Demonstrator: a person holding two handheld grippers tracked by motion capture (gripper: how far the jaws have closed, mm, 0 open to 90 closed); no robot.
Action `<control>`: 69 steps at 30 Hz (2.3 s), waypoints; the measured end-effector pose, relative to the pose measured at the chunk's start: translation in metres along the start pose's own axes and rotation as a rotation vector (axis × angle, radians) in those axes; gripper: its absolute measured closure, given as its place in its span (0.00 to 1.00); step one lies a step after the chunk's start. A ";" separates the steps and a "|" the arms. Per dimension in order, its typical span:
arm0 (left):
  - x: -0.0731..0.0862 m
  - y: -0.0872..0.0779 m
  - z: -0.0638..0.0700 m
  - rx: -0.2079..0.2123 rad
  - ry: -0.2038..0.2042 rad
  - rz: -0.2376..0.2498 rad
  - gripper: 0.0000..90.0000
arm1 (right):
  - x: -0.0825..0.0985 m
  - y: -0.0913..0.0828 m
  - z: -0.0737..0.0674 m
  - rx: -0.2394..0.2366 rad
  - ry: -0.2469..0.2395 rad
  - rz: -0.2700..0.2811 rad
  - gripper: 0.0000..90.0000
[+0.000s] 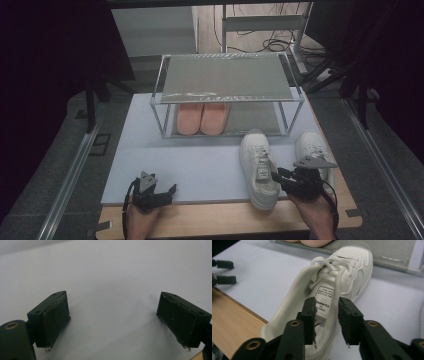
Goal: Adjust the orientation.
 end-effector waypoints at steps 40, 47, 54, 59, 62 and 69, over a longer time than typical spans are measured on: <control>0.000 0.000 0.000 0.000 0.001 -0.001 0.12 | -0.010 0.033 0.017 0.023 0.183 -0.057 0.86; 0.000 0.000 0.000 0.000 0.001 -0.001 0.12 | -0.010 0.032 0.019 -0.050 0.284 -0.029 0.88; 0.000 0.000 0.000 0.000 0.001 -0.001 0.12 | -0.012 0.033 0.020 -0.143 0.358 -0.007 0.89; 0.000 0.000 0.000 0.000 0.001 -0.001 0.12 | -0.013 0.035 0.018 -0.213 0.402 0.007 0.90; 0.000 0.000 0.000 0.000 0.001 -0.001 0.12 | -0.014 0.035 0.018 -0.250 0.425 0.024 0.90; 0.000 0.000 0.000 0.000 0.002 -0.001 0.12 | -0.021 0.028 0.017 -0.299 0.438 0.062 0.90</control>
Point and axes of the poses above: each handheld gripper's, and its own axes: y roughly forward along the jaws, x roughly out of its underside, z roughly to its right, the point moved 3 cm from there along y, roughly forward along the jaws, and after that the axes turned 6 degrees about -y, right-handed, at the moved point
